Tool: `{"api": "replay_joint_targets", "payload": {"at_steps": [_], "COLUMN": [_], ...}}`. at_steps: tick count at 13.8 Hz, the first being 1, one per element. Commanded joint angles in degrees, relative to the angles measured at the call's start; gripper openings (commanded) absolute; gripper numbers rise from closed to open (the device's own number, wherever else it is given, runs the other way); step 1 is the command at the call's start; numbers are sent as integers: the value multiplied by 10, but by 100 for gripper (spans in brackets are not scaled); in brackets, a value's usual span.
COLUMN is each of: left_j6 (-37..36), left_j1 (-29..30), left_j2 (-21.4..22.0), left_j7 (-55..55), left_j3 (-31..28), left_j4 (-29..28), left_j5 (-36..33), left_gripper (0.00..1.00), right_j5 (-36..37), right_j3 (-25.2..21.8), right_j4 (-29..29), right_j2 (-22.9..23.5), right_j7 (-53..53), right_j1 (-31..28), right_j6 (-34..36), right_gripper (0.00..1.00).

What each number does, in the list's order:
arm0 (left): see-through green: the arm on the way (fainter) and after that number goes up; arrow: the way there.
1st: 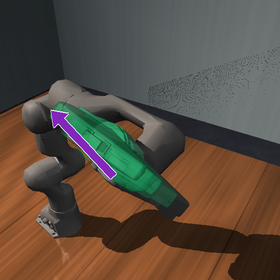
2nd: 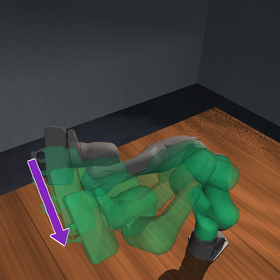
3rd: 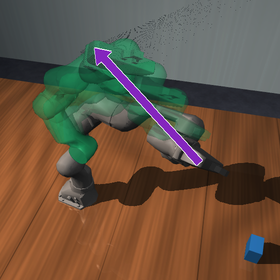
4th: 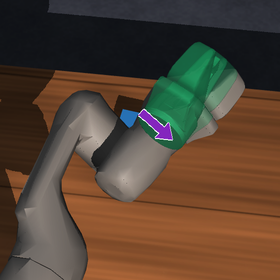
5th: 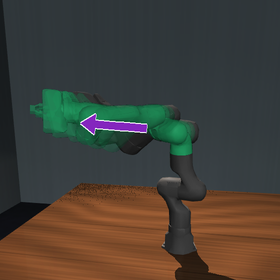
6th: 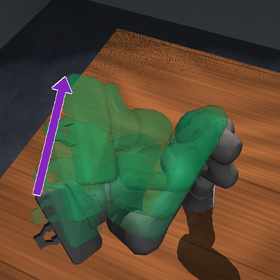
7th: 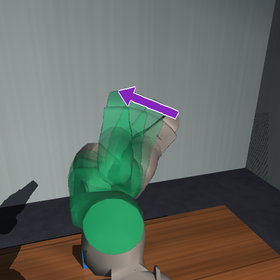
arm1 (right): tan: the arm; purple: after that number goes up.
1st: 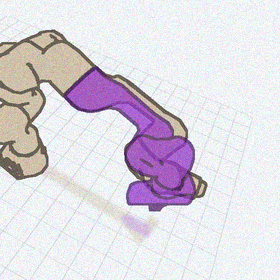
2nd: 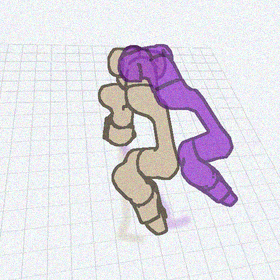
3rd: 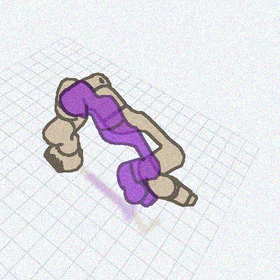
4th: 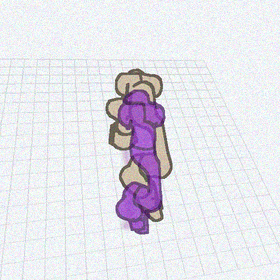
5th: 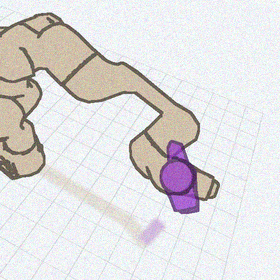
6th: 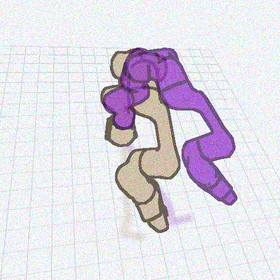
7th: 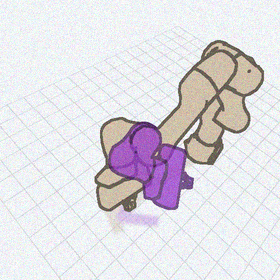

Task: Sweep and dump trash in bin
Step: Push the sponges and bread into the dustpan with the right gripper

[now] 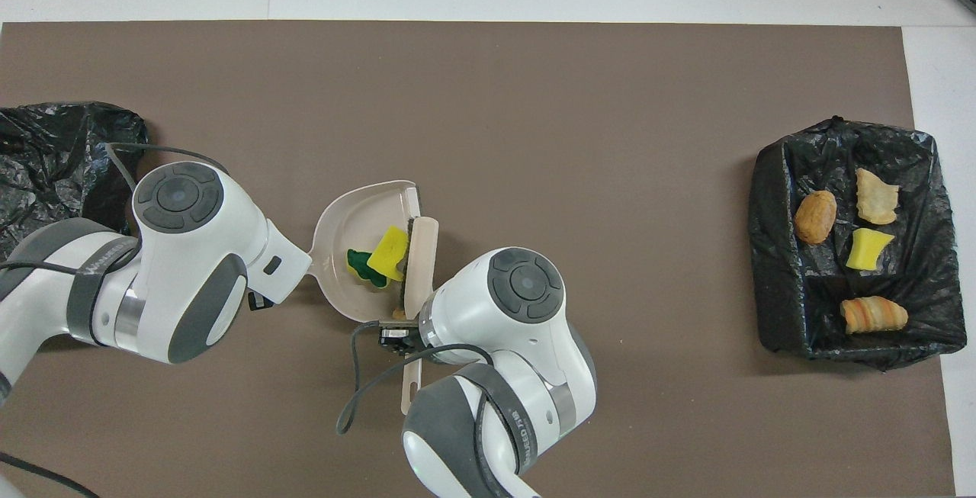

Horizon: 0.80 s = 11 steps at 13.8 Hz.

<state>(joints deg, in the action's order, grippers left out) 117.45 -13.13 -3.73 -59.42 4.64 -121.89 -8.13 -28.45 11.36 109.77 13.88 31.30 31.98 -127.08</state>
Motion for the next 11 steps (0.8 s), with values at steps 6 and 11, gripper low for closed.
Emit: {"api": "replay_joint_targets", "payload": {"at_steps": [6,11], "left_j6": [17,56], "left_j1": [7,29], "left_j2": [13,7], "left_j7": [-3,-107], "left_j3": [4,4], "left_j4": [-17,-17], "left_j5": [-11,-12], "left_gripper": [0,0], "right_j5": [-6,55], "right_j3": [-5,-6], "right_j4": [-24,-26], "right_j2": [-52,-85], "right_j7": [40,41], "right_j1": [-17,-58], "right_j6": [81,219], "right_gripper": [0,0]}}
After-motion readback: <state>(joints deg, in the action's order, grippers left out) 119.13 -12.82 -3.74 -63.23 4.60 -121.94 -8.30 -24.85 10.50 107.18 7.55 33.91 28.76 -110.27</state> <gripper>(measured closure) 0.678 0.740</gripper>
